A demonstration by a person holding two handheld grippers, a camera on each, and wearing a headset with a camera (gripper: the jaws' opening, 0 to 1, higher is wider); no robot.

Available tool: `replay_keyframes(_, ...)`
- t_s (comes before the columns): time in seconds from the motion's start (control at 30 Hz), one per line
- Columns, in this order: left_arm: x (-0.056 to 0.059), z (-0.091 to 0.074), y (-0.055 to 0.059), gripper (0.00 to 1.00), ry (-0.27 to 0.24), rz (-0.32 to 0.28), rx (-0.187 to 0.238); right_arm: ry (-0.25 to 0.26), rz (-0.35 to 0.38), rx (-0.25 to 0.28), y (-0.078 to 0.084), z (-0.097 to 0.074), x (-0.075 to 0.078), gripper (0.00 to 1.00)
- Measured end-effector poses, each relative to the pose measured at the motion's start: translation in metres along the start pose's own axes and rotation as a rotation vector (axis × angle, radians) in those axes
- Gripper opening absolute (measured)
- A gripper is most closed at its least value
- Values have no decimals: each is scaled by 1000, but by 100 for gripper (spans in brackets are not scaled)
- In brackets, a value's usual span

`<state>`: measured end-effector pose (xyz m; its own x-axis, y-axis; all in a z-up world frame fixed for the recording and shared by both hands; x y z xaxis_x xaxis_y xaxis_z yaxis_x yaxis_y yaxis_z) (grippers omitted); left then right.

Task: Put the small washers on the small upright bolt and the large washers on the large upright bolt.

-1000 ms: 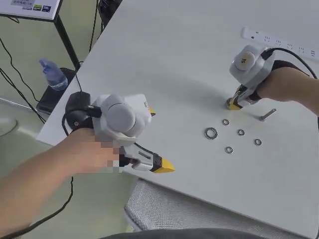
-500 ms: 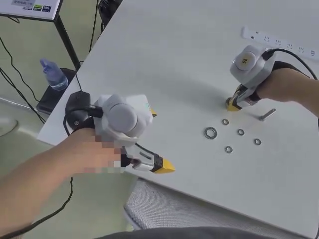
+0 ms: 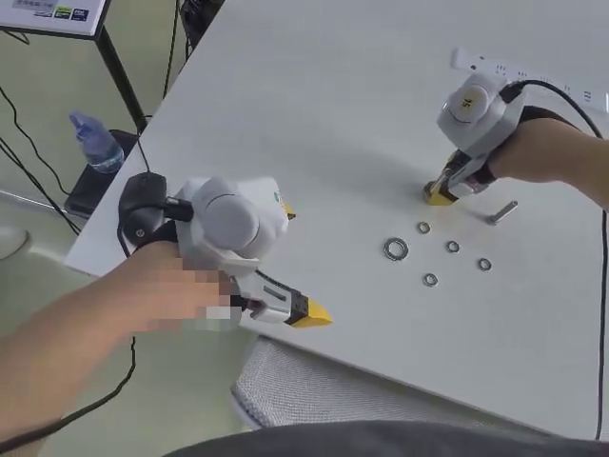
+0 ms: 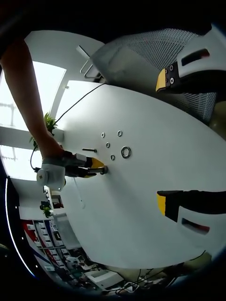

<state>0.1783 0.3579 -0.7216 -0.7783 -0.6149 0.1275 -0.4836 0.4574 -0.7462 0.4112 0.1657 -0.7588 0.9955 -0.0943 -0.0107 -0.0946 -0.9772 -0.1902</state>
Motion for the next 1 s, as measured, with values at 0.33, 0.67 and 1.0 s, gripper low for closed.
replay_keyframes(0.33,3,-2,-9,85,3,7,8,4,9,57,-2,-24,-8,46)
replay_keyframes(0.67,8,-3,-12,84,6,11,15,3,-8,82,-1,-38,-16,49)
replay_keyframes(1.0,9,-8,-18,83,1,29,15,3,-23,106,-4,-47,-31,49)
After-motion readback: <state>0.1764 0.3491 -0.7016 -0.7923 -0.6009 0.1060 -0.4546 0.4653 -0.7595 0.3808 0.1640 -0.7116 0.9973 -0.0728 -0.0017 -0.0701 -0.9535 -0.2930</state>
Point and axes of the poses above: the centre of the closed fingertips' face, and the gripper's own axes: z roughly forward along the fingers, x roughly to its right, y roughly out of its underside, the point moved 9 cm from there along -z, roughly backward along the fingers
